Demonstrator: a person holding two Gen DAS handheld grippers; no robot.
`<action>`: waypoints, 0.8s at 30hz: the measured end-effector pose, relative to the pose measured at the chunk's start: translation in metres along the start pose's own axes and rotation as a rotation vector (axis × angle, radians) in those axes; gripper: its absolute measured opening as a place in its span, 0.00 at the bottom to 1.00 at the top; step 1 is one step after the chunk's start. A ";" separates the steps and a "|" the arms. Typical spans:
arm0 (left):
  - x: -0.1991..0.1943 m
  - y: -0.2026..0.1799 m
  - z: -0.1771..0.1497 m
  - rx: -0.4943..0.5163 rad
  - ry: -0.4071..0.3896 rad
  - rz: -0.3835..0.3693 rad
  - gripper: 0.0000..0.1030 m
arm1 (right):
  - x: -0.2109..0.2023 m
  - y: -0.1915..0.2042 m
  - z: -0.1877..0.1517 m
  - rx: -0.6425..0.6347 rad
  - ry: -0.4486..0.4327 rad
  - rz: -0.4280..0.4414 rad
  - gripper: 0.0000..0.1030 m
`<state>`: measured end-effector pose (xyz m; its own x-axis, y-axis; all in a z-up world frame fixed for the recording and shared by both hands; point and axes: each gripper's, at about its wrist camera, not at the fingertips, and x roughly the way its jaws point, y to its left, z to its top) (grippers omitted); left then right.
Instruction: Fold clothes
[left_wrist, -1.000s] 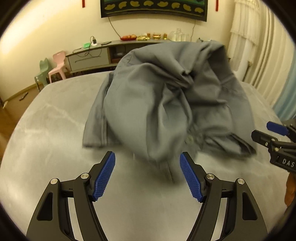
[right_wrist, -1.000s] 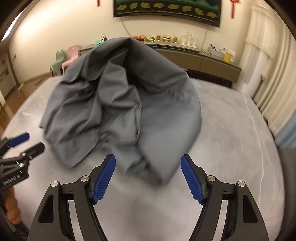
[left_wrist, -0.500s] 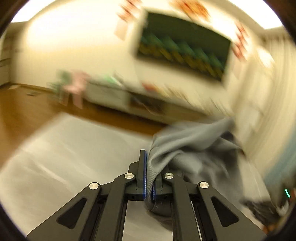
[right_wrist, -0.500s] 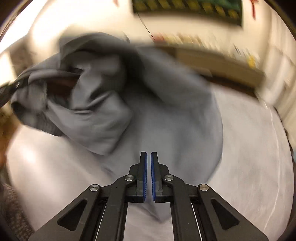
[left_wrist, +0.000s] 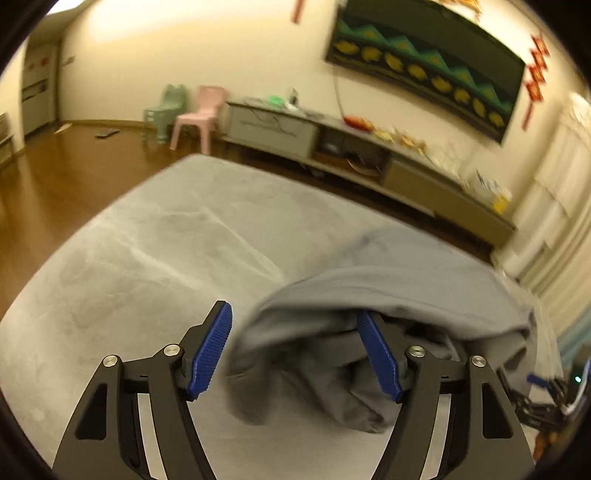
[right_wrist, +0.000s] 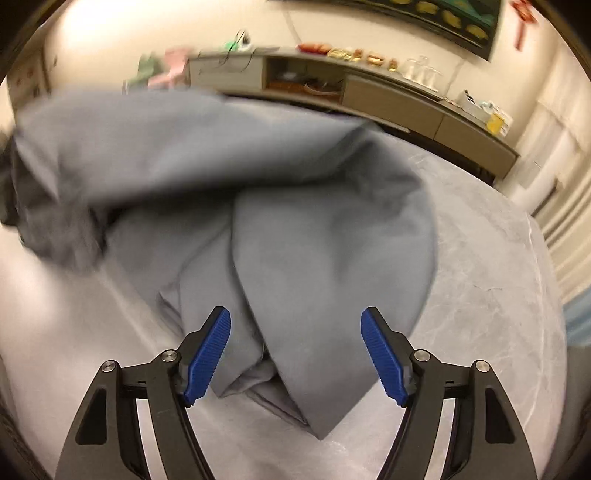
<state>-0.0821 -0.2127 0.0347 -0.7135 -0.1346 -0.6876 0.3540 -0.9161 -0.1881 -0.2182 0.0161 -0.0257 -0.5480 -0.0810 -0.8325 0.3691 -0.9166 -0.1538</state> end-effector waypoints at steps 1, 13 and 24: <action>0.008 -0.005 -0.001 0.020 0.023 0.015 0.71 | 0.006 0.006 -0.002 -0.025 0.008 -0.037 0.66; -0.019 0.034 0.046 -0.122 -0.070 -0.056 0.07 | -0.158 -0.045 -0.014 0.242 -0.405 -0.191 0.04; 0.003 0.031 0.032 -0.077 0.052 -0.040 0.07 | -0.170 0.041 -0.111 -0.046 -0.194 -0.151 0.59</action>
<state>-0.0922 -0.2538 0.0491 -0.6962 -0.0766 -0.7138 0.3727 -0.8883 -0.2682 -0.0269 0.0359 0.0503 -0.7320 -0.0225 -0.6809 0.3033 -0.9057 -0.2961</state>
